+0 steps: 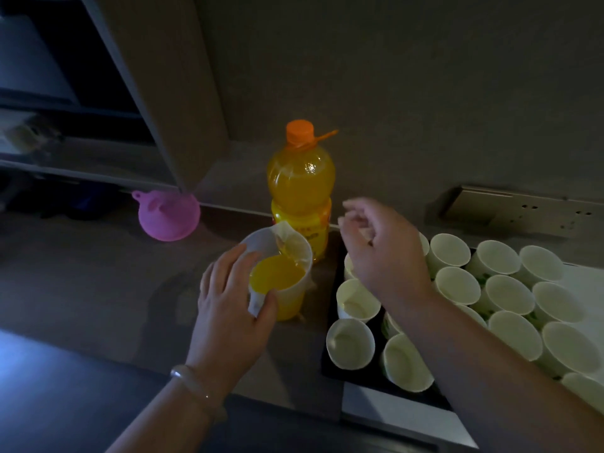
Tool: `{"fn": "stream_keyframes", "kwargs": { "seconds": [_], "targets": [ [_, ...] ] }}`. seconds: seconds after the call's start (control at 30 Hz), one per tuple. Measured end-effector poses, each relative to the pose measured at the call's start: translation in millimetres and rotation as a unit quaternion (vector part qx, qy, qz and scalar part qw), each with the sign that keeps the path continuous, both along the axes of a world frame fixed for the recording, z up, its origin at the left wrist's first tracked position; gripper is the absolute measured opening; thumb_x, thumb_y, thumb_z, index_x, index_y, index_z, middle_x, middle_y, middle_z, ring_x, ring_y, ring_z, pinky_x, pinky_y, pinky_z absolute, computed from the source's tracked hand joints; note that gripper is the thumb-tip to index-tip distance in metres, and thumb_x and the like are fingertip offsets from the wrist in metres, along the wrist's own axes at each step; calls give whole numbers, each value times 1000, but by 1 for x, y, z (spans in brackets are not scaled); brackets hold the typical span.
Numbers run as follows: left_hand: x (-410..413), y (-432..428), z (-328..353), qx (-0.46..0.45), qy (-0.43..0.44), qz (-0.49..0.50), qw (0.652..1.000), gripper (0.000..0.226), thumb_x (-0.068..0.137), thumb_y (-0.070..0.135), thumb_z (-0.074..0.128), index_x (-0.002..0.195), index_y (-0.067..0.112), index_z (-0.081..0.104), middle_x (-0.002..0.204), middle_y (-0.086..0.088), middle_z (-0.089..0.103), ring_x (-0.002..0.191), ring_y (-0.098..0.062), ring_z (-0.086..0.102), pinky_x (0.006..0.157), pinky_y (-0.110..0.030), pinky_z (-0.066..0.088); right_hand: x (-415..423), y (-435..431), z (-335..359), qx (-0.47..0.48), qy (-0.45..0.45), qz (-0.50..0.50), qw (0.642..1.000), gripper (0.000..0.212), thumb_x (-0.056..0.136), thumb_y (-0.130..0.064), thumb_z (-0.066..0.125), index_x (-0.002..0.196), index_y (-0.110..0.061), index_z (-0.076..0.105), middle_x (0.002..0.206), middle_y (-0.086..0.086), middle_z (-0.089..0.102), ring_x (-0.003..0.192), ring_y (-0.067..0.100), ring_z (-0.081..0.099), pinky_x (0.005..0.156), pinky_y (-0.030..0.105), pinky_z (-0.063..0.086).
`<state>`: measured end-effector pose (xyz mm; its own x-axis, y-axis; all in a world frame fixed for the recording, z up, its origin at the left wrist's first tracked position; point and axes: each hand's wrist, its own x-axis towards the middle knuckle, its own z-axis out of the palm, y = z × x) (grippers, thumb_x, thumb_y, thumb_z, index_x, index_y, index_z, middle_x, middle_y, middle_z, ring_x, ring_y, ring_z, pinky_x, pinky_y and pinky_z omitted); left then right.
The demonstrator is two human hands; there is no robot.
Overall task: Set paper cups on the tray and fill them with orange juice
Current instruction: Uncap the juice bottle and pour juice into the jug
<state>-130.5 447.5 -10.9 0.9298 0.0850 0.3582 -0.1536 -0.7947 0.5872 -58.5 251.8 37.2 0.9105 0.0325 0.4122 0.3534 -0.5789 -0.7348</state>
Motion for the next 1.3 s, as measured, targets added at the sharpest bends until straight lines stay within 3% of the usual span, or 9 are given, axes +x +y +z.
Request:
{"fn": "stream_keyframes", "kwargs": {
  "seconds": [0.27,0.47,0.63,0.8,0.9,1.07,1.13,1.23,1.3],
  "targets": [
    [53,-2,49,-25,-2,-1,1000,55,89,47,52,138,24,41,145,3,35,134,-18,30,108,-42,34,74,16,60,-15,-75,-29,997,40,94,-40,56,128,-19,56,122,-2,59,112,8,53,87,18,42],
    [123,-25,91,-28,-24,-11,999,55,95,48,45,142,23,34,144,2,35,134,-17,31,105,-28,28,124,30,66,-52,16,18,998,47,93,-35,58,135,-14,52,133,6,58,122,20,53,98,25,39],
    [169,-30,93,-74,63,-18,995,77,89,54,53,150,20,21,152,-5,29,138,-20,31,107,-29,27,127,26,43,-85,57,83,991,45,100,-22,46,143,-10,42,146,9,46,135,21,41,104,23,30],
    [181,-23,81,-107,145,-65,981,72,81,56,64,139,26,36,132,3,51,118,-14,50,93,-29,39,116,19,21,3,84,142,986,43,101,-14,38,144,-13,43,148,7,45,137,18,38,114,30,28],
    [184,-19,73,-102,174,-57,978,60,82,42,67,133,22,41,116,1,56,104,-15,57,82,-27,44,123,20,32,40,88,123,988,35,101,-22,42,132,-16,56,130,5,60,121,18,53,100,28,40],
    [181,-24,75,-99,179,-78,976,71,74,53,67,130,16,46,112,-7,62,96,-20,63,83,-38,55,142,38,63,-259,-66,63,962,58,90,-61,47,128,-17,51,117,8,59,108,27,56,82,35,43],
    [180,-25,76,-98,188,-66,975,77,78,49,69,138,13,39,120,-7,57,102,-19,60,89,-39,53,148,49,70,-332,-72,54,939,60,91,-62,44,130,-18,46,110,6,59,104,26,58,72,34,43],
    [182,-23,76,-85,182,-62,978,97,65,66,65,143,17,34,129,-1,50,110,-15,56,94,-36,50,154,56,73,-380,-105,71,916,53,96,-54,40,131,-15,44,91,3,52,96,26,59,65,33,36],
    [182,-23,76,-84,198,-57,975,87,77,48,67,145,14,25,128,1,44,112,-16,51,88,-28,45,158,52,73,-408,-136,99,897,52,99,-51,36,134,-13,41,97,8,58,97,29,59,66,33,34]
  ]
}}
